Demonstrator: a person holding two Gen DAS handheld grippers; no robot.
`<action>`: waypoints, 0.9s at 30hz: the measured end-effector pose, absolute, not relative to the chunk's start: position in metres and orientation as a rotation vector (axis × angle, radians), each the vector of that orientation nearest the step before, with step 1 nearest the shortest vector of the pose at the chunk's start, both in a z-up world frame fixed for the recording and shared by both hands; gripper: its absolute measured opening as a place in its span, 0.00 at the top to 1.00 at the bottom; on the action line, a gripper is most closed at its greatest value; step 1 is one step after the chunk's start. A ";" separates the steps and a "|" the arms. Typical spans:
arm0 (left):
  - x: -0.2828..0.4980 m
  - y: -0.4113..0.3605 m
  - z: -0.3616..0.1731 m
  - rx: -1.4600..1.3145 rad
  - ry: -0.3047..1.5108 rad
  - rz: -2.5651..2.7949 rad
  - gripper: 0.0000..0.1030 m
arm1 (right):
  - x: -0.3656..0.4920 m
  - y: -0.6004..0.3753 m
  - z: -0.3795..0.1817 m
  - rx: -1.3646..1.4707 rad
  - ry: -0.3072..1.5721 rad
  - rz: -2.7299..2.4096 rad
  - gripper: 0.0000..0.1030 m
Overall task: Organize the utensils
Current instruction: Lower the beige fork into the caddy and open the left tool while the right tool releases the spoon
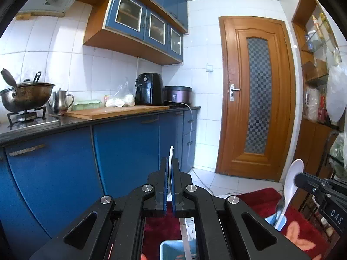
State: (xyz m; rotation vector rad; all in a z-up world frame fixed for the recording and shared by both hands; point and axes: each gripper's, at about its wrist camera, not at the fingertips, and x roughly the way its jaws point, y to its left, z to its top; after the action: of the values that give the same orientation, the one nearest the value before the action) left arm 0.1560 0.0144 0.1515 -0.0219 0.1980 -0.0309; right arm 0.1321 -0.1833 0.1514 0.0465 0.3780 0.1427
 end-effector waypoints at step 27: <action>0.145 0.000 0.102 0.026 0.341 -0.094 0.89 | 0.136 -0.178 0.101 0.068 0.512 0.218 0.95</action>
State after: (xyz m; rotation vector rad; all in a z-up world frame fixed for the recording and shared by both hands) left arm 0.1451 -0.0002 0.1019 0.0262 0.3411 -0.0944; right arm 0.1361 -0.1780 0.1011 0.0679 0.5123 0.2178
